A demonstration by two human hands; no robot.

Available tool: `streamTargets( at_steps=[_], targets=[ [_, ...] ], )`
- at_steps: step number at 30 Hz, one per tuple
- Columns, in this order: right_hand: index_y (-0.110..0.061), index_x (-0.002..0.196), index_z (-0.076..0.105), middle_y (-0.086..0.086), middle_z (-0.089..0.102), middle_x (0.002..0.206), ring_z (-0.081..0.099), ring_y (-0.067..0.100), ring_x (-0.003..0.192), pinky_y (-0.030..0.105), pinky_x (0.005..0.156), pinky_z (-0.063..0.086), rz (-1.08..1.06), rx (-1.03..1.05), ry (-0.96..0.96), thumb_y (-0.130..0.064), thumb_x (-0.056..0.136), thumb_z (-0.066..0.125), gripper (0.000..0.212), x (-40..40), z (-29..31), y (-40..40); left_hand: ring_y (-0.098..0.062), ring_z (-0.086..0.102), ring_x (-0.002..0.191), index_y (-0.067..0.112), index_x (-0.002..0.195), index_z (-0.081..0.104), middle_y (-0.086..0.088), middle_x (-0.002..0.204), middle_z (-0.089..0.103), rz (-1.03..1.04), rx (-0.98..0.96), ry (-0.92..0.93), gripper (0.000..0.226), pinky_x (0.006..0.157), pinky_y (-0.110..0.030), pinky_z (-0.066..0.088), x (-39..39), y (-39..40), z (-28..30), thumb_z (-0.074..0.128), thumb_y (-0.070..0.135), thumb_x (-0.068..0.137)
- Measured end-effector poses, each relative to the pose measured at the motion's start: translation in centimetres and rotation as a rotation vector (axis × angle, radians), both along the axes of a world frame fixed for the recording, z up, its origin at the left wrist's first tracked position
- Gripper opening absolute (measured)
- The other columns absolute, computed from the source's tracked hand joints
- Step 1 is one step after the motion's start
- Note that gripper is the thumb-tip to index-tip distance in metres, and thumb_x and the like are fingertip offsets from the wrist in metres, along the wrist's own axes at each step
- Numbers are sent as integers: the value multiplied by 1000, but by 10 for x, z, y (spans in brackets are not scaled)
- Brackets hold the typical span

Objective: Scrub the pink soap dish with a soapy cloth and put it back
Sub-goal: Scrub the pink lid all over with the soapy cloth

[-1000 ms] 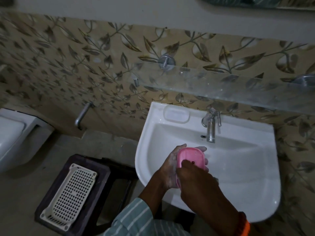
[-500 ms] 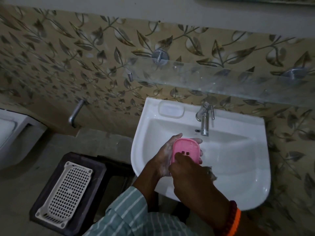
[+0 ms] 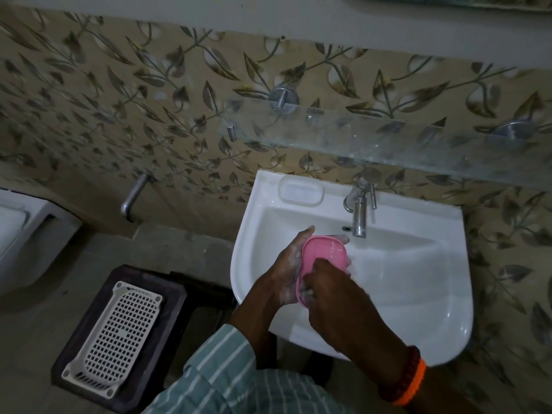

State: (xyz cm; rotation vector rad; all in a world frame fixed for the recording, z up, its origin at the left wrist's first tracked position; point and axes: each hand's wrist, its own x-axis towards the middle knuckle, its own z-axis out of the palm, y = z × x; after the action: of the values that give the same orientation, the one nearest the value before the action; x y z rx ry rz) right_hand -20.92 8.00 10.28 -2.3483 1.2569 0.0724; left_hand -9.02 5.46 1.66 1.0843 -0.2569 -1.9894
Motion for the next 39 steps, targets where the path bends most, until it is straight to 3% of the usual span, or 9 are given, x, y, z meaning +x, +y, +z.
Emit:
streamTargets(
  at_steps=[3, 7, 12, 16, 21, 25, 29, 32, 39],
  targets=[
    [-15, 122, 59, 4, 59, 123, 60, 20, 108, 30, 93, 50, 124, 71, 87, -11, 94, 55, 28, -12, 5, -4, -35, 62, 115, 13, 141, 60, -24, 132, 62, -51, -7, -10, 69, 104, -44, 50, -2, 0, 3, 38, 64, 100],
    [-8, 134, 51, 11, 53, 134, 56, 24, 117, 33, 100, 46, 281, -55, 190, -7, 101, 45, 34, -18, 12, 0, -40, 52, 133, 15, 137, 64, -26, 145, 55, -58, 3, -89, 71, 118, -51, 37, -7, -2, 7, 38, 68, 98],
    [-13, 127, 60, 9, 56, 130, 60, 22, 111, 31, 91, 53, 247, -117, 100, -3, 93, 53, 36, -29, -1, -6, -33, 63, 111, 14, 137, 63, -23, 123, 67, -71, -18, -37, 72, 107, -46, 46, 0, -5, 20, 30, 66, 101],
    [-8, 98, 74, 9, 72, 98, 70, 25, 89, 34, 75, 61, 289, -48, -95, 1, 69, 80, 32, -34, -18, -6, -30, 69, 99, 12, 137, 62, -18, 113, 71, -50, 22, 23, 71, 90, -39, 55, -2, -1, 21, 34, 65, 100],
    [-10, 100, 68, 4, 69, 98, 65, 20, 88, 14, 75, 45, 160, -6, -267, -7, 88, 63, 14, -27, -24, -2, -31, 69, 99, 11, 130, 69, -22, 115, 70, -37, 48, -38, 70, 92, -40, 56, -3, 4, 22, 37, 66, 100],
    [-9, 94, 72, 7, 69, 98, 66, 23, 88, 38, 70, 59, 290, 4, -105, -3, 73, 77, 23, -33, -16, 7, -29, 71, 93, 19, 111, 81, -20, 105, 75, -60, 63, -114, 68, 89, -40, 58, -2, 6, 18, 37, 69, 98],
    [-22, 76, 77, -2, 71, 79, 65, 10, 61, 22, 49, 53, 356, -145, 75, -18, 41, 95, 40, -44, -4, 0, -23, 72, 89, 27, 94, 85, -12, 95, 80, -136, 72, -174, 72, 84, -35, 58, -3, 0, 29, 26, 67, 101],
    [-20, 73, 75, 0, 68, 76, 62, 12, 59, 25, 48, 52, 316, -217, 112, -13, 45, 91, 33, -42, -2, -7, -33, 62, 112, 18, 126, 73, -24, 132, 66, -140, 41, -211, 74, 96, -43, 53, 0, -4, 33, 23, 67, 102],
    [-15, 91, 68, 3, 63, 91, 63, 18, 75, 20, 44, 42, 240, -188, 125, -18, 62, 82, 32, -38, -15, -10, -33, 62, 106, 17, 125, 73, -27, 127, 66, -100, 78, -290, 74, 97, -46, 51, 2, -3, 35, 29, 71, 99]
  ],
)
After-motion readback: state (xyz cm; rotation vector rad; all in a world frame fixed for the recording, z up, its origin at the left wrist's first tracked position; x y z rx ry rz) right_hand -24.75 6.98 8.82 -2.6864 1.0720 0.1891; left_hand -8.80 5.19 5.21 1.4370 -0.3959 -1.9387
